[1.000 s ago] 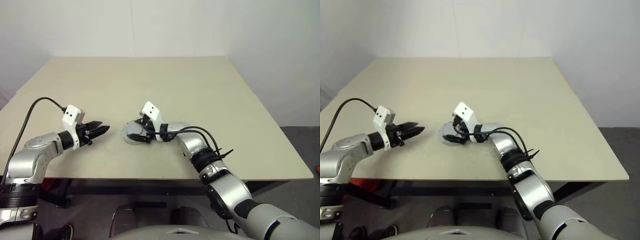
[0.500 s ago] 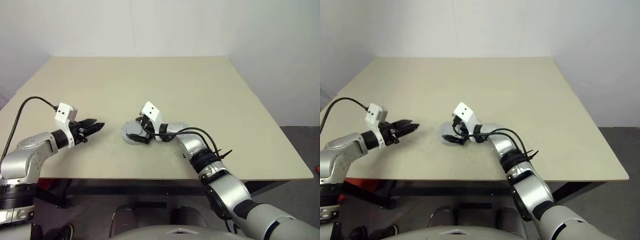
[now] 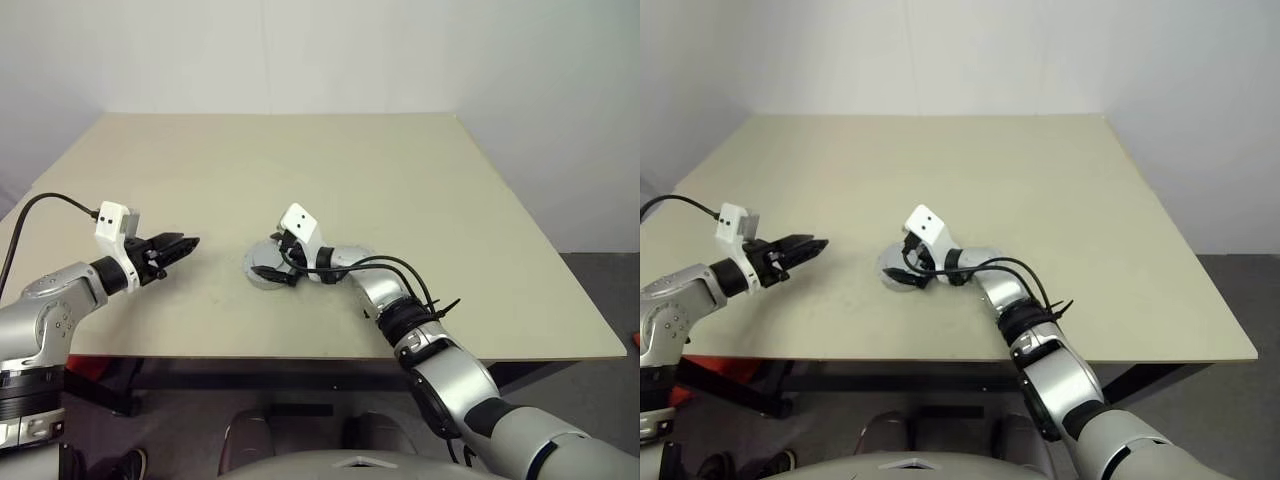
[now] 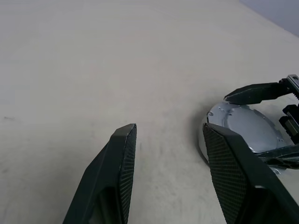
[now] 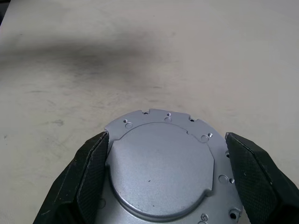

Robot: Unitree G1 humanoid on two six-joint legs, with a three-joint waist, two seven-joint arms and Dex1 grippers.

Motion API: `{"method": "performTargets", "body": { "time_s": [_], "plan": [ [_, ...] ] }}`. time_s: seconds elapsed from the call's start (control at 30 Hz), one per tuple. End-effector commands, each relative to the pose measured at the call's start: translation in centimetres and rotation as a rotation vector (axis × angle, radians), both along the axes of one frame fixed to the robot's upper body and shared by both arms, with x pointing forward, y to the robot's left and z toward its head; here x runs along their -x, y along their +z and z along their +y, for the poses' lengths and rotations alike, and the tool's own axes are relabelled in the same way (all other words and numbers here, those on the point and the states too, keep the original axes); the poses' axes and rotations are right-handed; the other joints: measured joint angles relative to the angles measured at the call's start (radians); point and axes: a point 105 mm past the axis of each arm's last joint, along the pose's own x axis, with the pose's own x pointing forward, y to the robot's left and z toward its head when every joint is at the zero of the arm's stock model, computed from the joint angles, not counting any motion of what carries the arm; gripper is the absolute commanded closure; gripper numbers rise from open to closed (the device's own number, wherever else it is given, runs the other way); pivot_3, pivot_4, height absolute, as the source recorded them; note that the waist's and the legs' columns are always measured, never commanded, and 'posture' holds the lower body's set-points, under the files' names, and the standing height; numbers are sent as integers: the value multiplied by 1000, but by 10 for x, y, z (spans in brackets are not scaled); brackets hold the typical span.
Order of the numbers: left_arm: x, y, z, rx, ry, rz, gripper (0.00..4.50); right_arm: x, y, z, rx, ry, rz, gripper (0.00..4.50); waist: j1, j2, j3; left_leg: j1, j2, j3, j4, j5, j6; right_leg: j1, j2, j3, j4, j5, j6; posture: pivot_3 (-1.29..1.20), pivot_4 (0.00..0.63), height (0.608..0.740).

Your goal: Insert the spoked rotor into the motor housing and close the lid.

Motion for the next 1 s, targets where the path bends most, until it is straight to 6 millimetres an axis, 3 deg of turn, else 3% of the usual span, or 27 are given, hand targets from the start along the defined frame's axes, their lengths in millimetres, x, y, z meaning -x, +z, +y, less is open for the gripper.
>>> {"method": "performTargets", "body": {
  "time_s": [0.03,0.1,0.37,0.43,1.0],
  "plan": [
    [-1,16,6,8,21,-55,2099,-4,-1,-3,18,-19,-13,417,0,0,0,0,0,0,0,0,0,0,0,0,0,0,0,0,0,740],
    [-2,16,7,11,28,-56,2099,-5,-1,-3,23,-17,-18,892,0,0,0,0,0,0,0,0,0,0,0,0,0,0,0,0,0,740],
    [-3,16,8,14,35,-56,2099,-6,-1,-7,21,-28,-19,892,1,0,0,0,0,0,0,0,0,0,0,0,0,0,0,0,0,740],
    [-3,16,8,15,37,-56,2099,-7,-1,-7,21,-33,-17,1274,1,0,0,0,0,0,0,0,0,0,0,0,-1,0,0,0,0,740],
    [-1,14,11,7,48,-46,2099,-10,-8,-14,78,-40,-4,1275,2,0,0,0,0,0,0,0,0,0,0,0,-1,0,0,0,0,740]
  ]
}}
